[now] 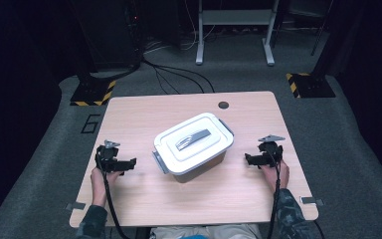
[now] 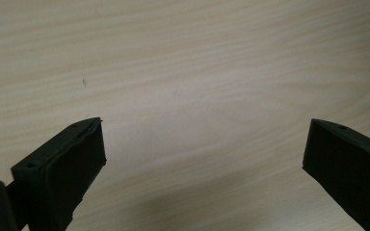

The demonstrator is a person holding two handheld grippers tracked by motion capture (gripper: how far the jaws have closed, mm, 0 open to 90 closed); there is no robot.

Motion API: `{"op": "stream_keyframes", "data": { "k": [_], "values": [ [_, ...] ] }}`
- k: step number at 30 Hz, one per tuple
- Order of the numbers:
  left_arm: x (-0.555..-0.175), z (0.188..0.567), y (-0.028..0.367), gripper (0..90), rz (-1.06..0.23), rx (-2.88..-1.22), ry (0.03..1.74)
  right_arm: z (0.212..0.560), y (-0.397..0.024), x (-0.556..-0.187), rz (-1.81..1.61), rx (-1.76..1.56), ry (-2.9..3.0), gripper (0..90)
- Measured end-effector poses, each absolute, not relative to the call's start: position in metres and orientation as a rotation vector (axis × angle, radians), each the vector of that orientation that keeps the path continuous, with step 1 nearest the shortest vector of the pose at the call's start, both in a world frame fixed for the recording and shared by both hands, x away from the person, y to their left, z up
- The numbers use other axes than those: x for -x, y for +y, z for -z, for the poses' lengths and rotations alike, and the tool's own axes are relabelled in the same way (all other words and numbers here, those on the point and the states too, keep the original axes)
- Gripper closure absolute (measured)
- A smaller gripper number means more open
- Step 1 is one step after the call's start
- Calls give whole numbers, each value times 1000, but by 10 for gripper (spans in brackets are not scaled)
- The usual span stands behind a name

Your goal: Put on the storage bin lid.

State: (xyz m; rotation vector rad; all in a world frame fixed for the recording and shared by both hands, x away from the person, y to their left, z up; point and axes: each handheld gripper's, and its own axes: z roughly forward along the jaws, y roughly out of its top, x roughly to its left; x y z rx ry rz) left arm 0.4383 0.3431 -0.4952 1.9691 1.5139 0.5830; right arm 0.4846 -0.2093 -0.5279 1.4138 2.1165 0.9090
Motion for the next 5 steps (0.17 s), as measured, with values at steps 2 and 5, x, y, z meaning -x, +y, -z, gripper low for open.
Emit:
{"op": "stream_keyframes", "data": {
  "k": [2,5],
  "values": [
    [-437,502,345,0,-587,-1969,1522,528,-209,-485,-909,-1412,2118,27],
    [-434,510,347,0,-598,-1966,1526,528,-209,-484,-911,-1412,2119,28]
  ]
}}
